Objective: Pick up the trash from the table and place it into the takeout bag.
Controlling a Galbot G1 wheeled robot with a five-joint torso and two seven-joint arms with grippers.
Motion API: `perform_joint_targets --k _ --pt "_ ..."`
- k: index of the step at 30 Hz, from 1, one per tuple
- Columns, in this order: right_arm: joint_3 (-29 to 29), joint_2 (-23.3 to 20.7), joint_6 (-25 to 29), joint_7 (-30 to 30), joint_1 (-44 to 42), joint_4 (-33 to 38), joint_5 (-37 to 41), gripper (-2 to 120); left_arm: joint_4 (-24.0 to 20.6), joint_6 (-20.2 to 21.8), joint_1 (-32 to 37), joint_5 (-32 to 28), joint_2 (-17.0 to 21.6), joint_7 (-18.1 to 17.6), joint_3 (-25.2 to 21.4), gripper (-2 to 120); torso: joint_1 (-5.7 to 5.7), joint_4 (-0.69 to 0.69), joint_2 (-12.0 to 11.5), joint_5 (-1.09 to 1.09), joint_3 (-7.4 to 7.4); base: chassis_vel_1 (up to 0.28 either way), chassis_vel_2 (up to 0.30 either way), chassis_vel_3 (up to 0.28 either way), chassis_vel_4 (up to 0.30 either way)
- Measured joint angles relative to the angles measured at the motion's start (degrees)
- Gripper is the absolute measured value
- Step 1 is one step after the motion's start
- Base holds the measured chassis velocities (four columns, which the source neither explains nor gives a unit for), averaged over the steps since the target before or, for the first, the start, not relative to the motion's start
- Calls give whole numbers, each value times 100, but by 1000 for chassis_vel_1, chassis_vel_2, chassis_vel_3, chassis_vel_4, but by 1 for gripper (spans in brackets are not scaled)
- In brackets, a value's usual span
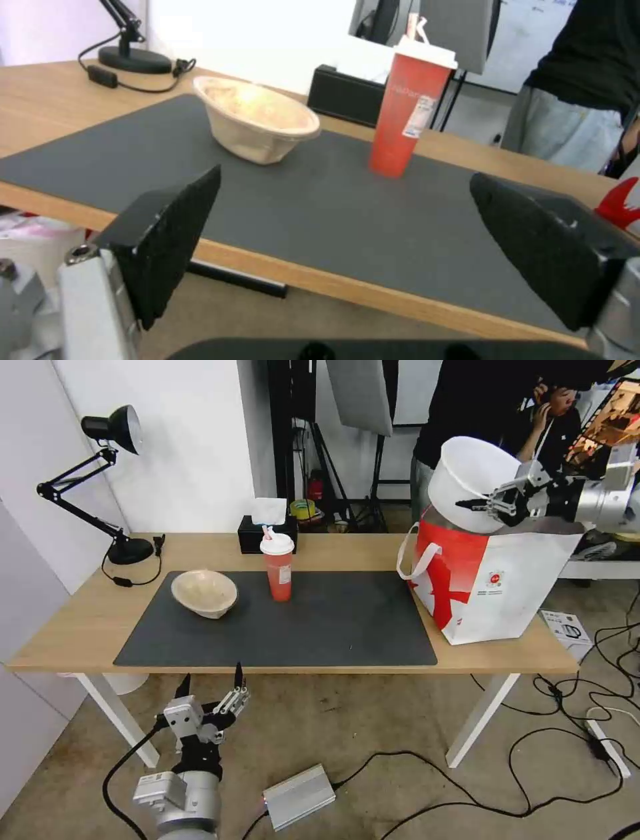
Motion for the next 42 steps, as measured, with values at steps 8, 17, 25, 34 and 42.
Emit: perform_joint_targets --k 8,17,25,34,42 --pt "168 11 22 -4 -254 -29 -99 0 -5 -4 7 1 0 2 -8 100 0 1 0 0 0 0 0 0 0" --pt "292 115 93 -3 -524 -125 -199 0 -2 -12 9 0 0 1 -24 100 0 1 0 -1 0 0 0 0 0" --pt "378 207 128 -4 -738 -144 -275 0 34 -13 -25 -3 0 -1 -45 100 0 1 0 -1 0 0 0 0 0" --pt "410 204 131 -5 -849 -92 -294 0 65 -13 -51 -7 0 -8 -36 100 0 1 0 -1 0 0 0 0 0" --pt "447 125 129 50 -899 14 -196 0 72 -13 -43 -2 -1 -14 8 100 0 1 0 -1 0 0 0 0 0"
